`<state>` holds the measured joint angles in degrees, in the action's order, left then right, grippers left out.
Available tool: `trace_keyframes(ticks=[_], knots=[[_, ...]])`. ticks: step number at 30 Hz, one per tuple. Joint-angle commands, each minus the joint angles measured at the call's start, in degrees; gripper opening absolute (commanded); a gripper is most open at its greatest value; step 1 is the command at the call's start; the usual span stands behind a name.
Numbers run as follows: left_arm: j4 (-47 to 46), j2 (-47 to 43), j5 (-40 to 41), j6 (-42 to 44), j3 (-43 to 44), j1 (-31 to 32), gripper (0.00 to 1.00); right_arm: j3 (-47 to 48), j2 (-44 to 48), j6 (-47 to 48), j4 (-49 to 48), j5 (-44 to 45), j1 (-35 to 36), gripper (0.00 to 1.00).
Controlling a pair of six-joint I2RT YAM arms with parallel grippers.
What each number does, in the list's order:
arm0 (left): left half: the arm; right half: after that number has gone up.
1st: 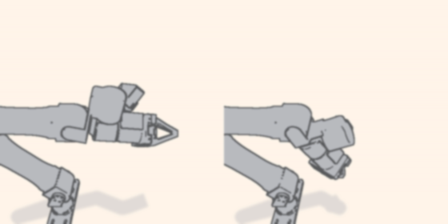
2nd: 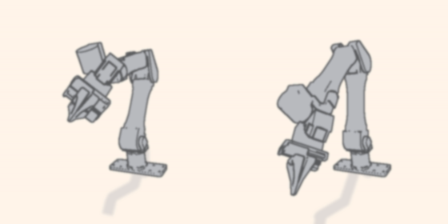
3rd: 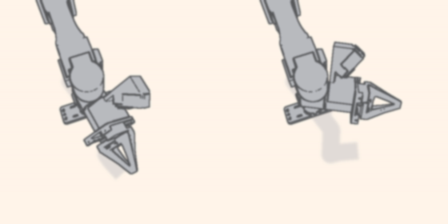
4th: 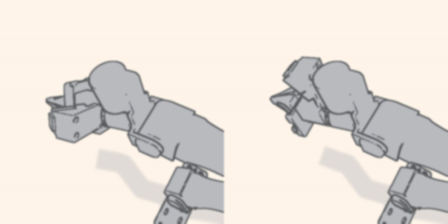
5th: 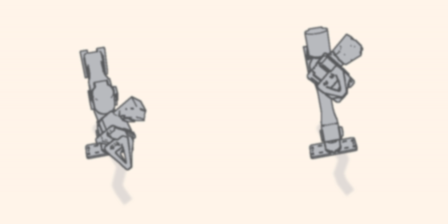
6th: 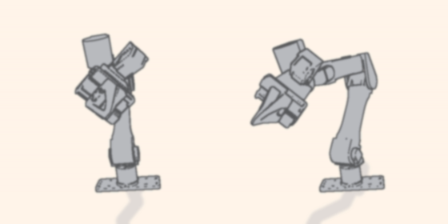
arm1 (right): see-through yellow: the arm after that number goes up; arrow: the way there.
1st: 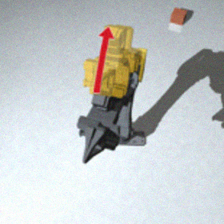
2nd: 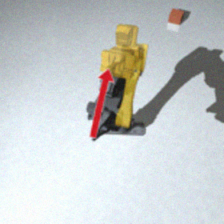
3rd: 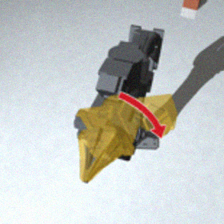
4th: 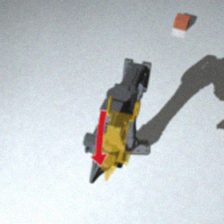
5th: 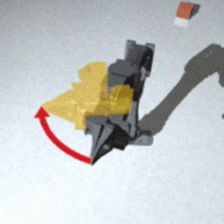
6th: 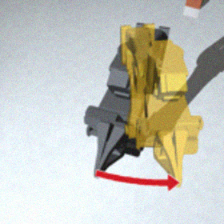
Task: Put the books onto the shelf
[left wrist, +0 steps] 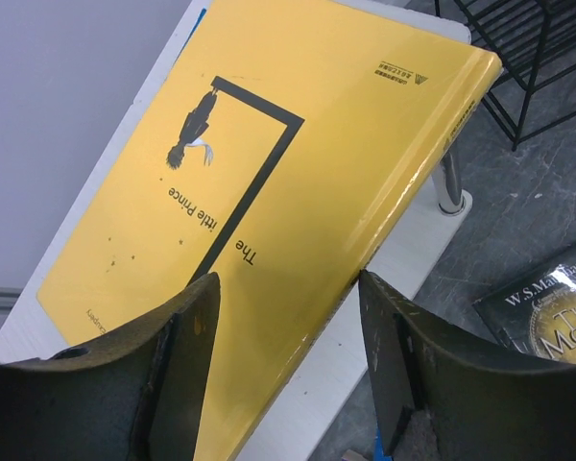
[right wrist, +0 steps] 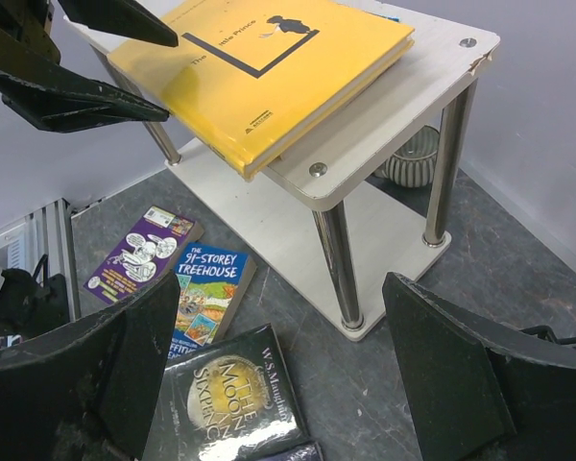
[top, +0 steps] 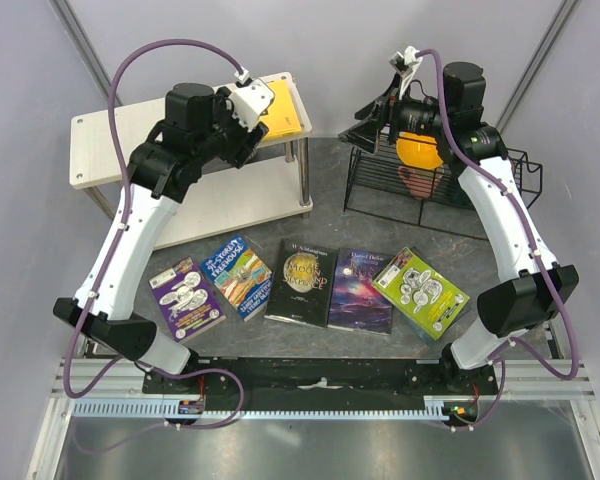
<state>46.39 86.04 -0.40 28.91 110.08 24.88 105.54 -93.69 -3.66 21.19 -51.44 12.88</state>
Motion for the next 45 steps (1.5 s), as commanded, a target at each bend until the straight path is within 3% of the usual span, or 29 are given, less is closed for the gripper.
trace_keyframes(ticks=[1,27,45], knots=[[-1.13,1.76,3.13,2.21,1.62,-0.01,0.66,0.02,1.49,-0.56,-2.47,-1.73,-0.32,0.95],[-0.95,5.10,4.54,1.33,6.11,-0.19,0.58,-0.51,1.76,-1.70,-3.35,-2.08,-0.84,0.95],[-0.86,0.28,3.04,-2.45,4.45,-0.10,0.67,-3.84,3.77,-1.00,-3.53,-2.79,-0.76,0.95]])
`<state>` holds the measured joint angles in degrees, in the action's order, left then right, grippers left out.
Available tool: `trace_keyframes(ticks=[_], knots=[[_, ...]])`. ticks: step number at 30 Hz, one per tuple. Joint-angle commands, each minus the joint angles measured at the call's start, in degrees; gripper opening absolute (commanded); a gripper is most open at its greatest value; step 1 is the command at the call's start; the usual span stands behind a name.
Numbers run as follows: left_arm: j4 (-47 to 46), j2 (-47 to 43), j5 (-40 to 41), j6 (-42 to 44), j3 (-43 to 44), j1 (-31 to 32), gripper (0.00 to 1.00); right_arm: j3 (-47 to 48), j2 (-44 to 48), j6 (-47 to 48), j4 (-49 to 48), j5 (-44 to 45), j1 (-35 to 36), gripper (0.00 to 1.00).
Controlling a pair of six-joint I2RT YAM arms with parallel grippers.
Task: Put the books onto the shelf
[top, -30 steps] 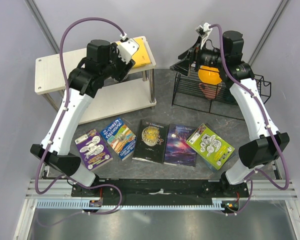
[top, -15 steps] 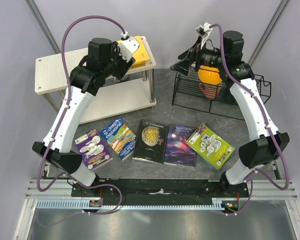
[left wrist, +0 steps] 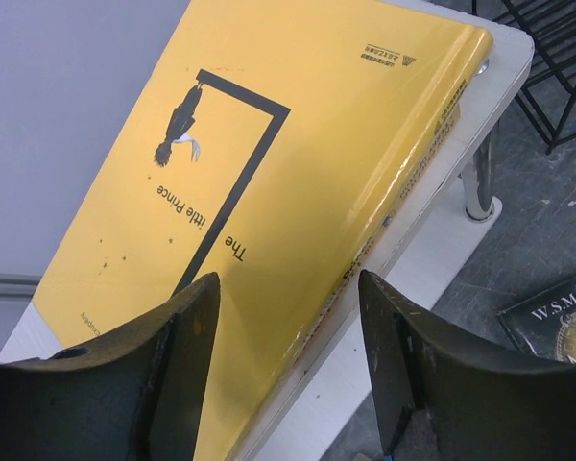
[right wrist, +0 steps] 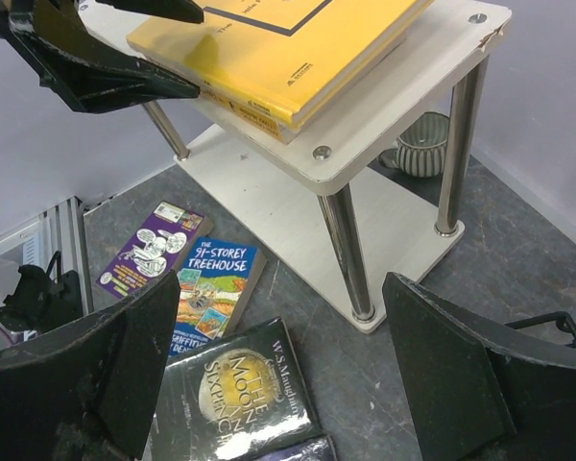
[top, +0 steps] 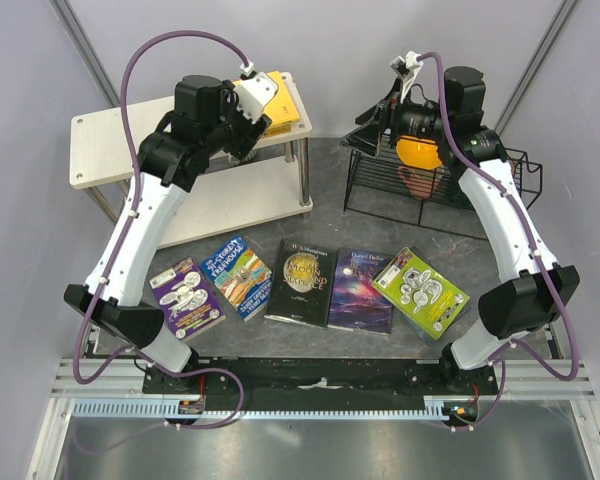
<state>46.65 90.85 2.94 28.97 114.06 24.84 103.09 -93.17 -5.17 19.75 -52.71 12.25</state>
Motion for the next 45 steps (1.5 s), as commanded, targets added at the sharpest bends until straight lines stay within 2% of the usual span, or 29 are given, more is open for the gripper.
trace_keyframes(ticks=[1,6,10,15,18,23,28,32,36,41,44,45], knots=[[-1.21,-5.15,-0.65,-3.04,0.03,-0.14,0.68,-1.66,3.43,0.77,-1.99,-1.52,-0.12,0.95],[-2.44,-10.07,-2.58,-7.61,-3.74,-0.14,0.74,-3.59,4.92,3.49,0.28,-0.91,-0.21,0.95],[-4.99,-15.51,-4.60,-13.48,-8.84,-0.23,0.85,-6.75,7.11,8.06,3.01,0.76,-0.21,0.96],[-9.72,-23.86,-8.03,-20.96,-19.82,-0.32,0.96,-13.17,11.42,15.18,7.67,5.58,-0.21,0.98],[-11.66,-29.66,-10.75,-26.67,-26.15,-0.49,1.00,-16.33,13.71,18.34,9.87,9.09,-0.12,0.98],[-14.39,-38.36,-17.34,-37.74,-37.30,-0.58,1.00,-21.77,17.48,19.32,11.36,13.42,-0.30,0.98],[-16.76,-45.13,-22.88,-49.86,-47.59,-0.58,1.00,-29.33,21.97,20.19,11.19,14.12,-1.79,0.98],[-24.92,-51.37,-26.75,-56.73,-60.58,-0.58,1.00,-35.40,25.91,20.81,11.36,17.88,-2.93,0.98],[-31.86,-56.56,-31.31,-64.11,-69.31,-0.58,1.00,-38.66,28.82,22.83,13.03,18.44,-3.29,0.98],[-36.63,-57.54,-35.37,-73.26,-78.44,-0.49,0.99,-40.95,30.41,27.04,18.03,17.73,-3.29,0.98],[-37.69,-55.87,-38.44,-75.55,-81.18,-0.15,0.95,-42.53,30.41,34.06,22.50,16.24,-3.20,0.98],[-37.60,-55.35,-38.71,-75.81,-81.62,0.47,0.93,-43.31,30.32,39.04,23.75,15.62,-3.29,0.98]])
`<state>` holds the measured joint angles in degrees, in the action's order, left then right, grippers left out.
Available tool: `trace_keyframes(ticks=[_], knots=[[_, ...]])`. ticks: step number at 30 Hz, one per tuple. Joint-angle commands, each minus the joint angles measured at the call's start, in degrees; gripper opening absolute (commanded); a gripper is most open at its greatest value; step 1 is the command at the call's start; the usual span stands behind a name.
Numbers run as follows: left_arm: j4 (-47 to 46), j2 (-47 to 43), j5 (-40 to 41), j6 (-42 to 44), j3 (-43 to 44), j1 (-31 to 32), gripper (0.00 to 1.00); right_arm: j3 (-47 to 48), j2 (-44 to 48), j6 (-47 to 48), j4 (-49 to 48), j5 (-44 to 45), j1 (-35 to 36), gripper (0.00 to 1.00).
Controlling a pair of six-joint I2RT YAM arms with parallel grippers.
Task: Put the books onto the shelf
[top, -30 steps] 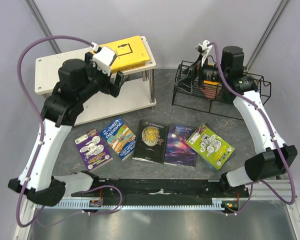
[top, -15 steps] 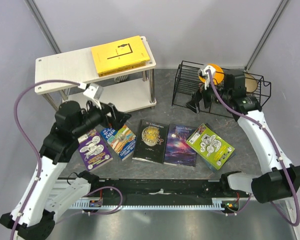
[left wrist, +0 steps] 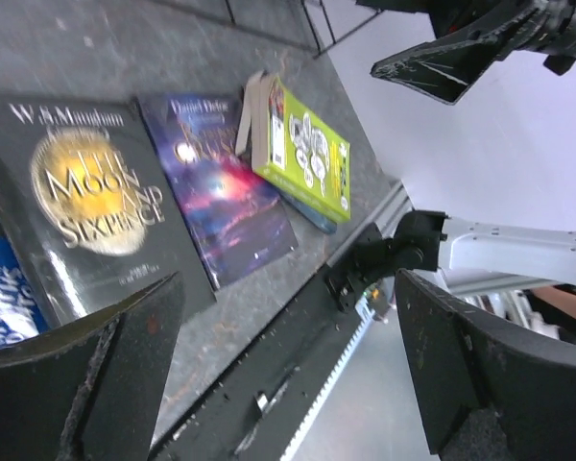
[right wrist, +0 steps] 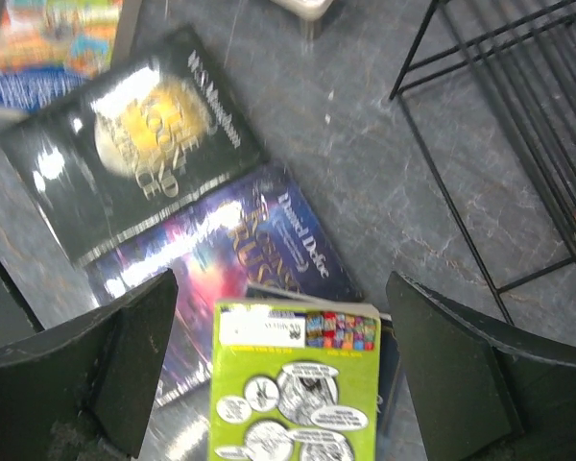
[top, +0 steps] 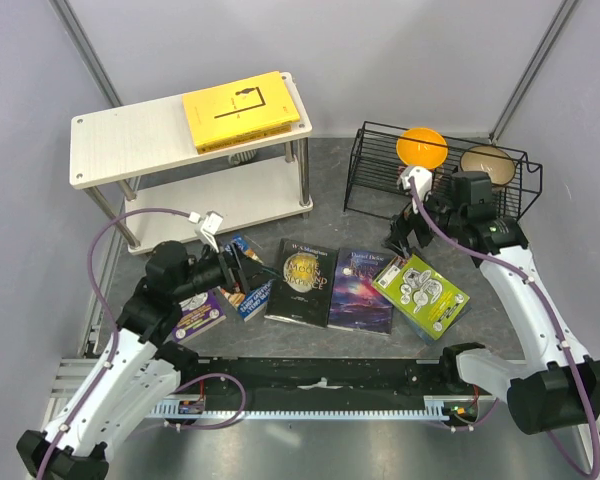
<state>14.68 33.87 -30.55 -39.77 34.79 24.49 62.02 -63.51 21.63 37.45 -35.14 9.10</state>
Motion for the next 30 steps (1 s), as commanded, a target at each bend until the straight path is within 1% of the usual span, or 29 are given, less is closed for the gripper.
trace_keyframes(ticks=[1,2,3,4,5,7,8,10,11,12,14,15,16,17,18,19,20,22,24,25,27,28,30], knots=[[-5.80,2.77,-5.31,-7.16,-3.22,1.43,0.93,-3.47,0.84,15.08,7.53,-1.95,-0.05,0.98],[-6.06,3.39,-4.53,-7.34,-3.58,2.31,0.91,-4.09,1.10,17.02,9.90,-1.78,-0.05,0.98],[-6.24,3.92,-3.48,-7.25,-3.93,4.84,0.91,-4.62,1.19,19.74,10.79,-1.00,-0.05,0.98],[-6.67,5.40,-2.34,-7.34,-4.54,6.34,0.91,-5.50,1.36,20.12,11.58,1.45,-0.05,0.98],[-7.03,6.29,-0.15,-7.43,-4.81,9.49,0.90,-5.68,1.11,20.47,12.20,2.95,-0.05,0.98],[-9.30,8.57,1.88,-8.22,-5.08,12.76,0.90,-5.33,-0.99,23.53,15.44,5.33,-0.14,0.98],[-10.01,11.46,4.24,-8.57,-5.17,16.17,0.90,-5.24,-1.88,23.55,15.89,6.12,-0.14,0.98],[-12.72,14.37,6.72,-9.18,-4.21,19.61,0.90,-5.24,-5.29,21.63,16.16,8.49,-0.05,0.98],[-13.70,17.95,8.64,-9.45,-3.68,22.76,0.90,-5.07,-6.44,21.44,16.77,10.24,-0.22,0.98],[-14.41,19.82,9.36,-10.23,-3.15,24.27,0.90,-4.89,-8.37,21.79,17.30,10.96,-0.75,0.98],[-19.05,23.77,11.89,-11.29,-1.04,27.96,0.90,-4.98,-9.62,24.24,18.36,11.84,-2.06,0.98],[-20.20,27.70,12.96,-11.90,-0.34,29.02,0.90,-5.24,-10.49,25.12,18.45,11.93,-3.99,0.98],[-21.87,29.57,13.75,-12.69,0.45,29.82,0.90,-5.33,-10.93,26.00,18.53,11.93,-5.14,0.98],[-26.84,31.42,14.28,-14.18,0.81,30.96,0.90,-5.42,-11.46,27.40,18.53,11.84,-6.28,0.98],[-28.89,35.18,14.72,-15.15,1.07,31.40,0.90,-5.50,-12.77,28.11,18.62,11.76,-8.38,0.98],[-31.18,36.87,15.33,-15.86,1.94,31.84,0.90,-5.51,-13.48,28.81,19.06,11.32,-8.75,0.98],[-34.07,38.89,16.21,-16.56,2.56,32.46,0.90,-5.51,-14.18,30.21,19.32,10.88,-10.93,0.98],[-36.64,43.81,18.14,-17.53,4.76,33.07,0.90,-5.77,-16.47,31.89,20.64,8.69,-12.97,0.97],[-39.18,46.80,19.81,-18.41,6.43,33.78,0.91,-5.94,-18.57,33.38,21.34,5.89,-13.67,0.93],[-40.07,50.04,20.78,-19.28,7.74,34.13,0.91,-5.86,-19.28,33.83,22.30,4.91,-13.76,0.89],[-43.13,53.22,23.15,-21.92,9.15,34.75,0.91,-5.33,-21.21,34.36,23.01,2.54,-13.76,0.83],[-44.02,56.10,25.25,-22.97,9.51,35.10,0.91,-5.16,-21.57,34.53,23.54,1.66,-13.76,0.78],[-45.60,59.28,26.76,-25.79,10.91,35.19,0.91,-4.54,-22.53,34.27,23.89,0.51,-13.76,0.74]])
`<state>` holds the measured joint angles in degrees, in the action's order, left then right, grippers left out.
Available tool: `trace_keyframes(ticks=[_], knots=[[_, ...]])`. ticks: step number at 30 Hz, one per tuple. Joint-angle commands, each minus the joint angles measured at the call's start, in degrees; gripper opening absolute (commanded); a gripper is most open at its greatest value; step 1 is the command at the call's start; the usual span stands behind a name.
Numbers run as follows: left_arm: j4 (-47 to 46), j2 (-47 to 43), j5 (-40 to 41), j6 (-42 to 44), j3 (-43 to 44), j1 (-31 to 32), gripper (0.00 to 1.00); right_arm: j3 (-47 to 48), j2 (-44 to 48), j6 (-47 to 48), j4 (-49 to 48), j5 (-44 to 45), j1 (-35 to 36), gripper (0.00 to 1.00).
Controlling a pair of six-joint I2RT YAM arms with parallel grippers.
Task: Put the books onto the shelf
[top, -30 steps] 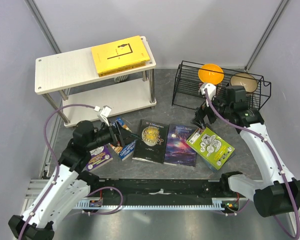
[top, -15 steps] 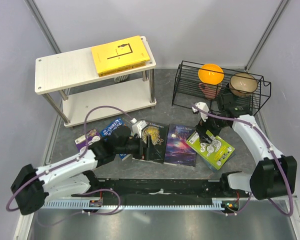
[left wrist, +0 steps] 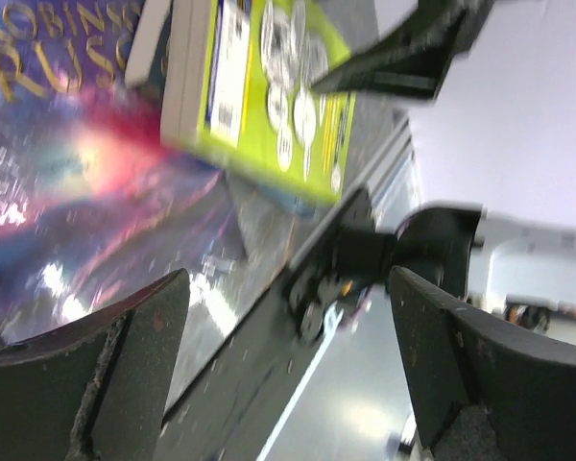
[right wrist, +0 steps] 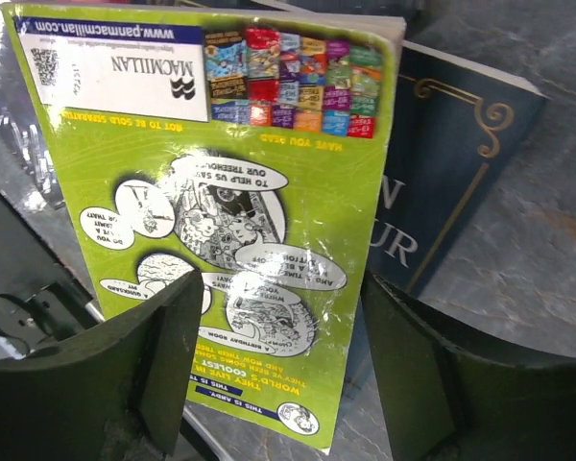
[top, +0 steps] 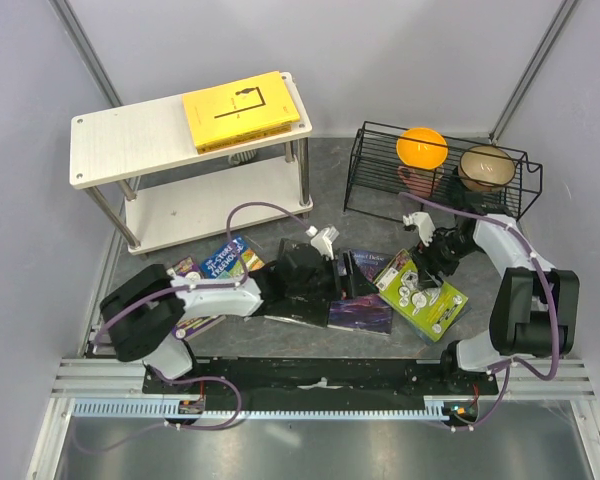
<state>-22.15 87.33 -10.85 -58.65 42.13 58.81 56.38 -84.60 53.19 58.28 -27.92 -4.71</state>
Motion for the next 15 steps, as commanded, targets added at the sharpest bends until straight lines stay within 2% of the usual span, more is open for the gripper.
trace_keyframes(ticks=[1,7,13,15], knots=[[-8.79,8.36,9.42,-7.70,4.01,1.05,0.90,1.19,-1.71,2.62,3.07,-7.75,0.05,0.70],[-7.74,15.50,15.24,-10.34,8.75,1.49,0.90,2.77,-4.43,1.92,3.59,-9.25,0.05,0.59],[-7.29,18.49,11.22,-10.78,11.57,1.75,0.89,4.53,-6.98,0.86,3.59,-10.48,0.05,0.52],[-7.82,19.10,9.38,-10.69,11.83,1.84,0.84,4.88,-7.33,0.25,3.59,-11.10,0.05,0.51]])
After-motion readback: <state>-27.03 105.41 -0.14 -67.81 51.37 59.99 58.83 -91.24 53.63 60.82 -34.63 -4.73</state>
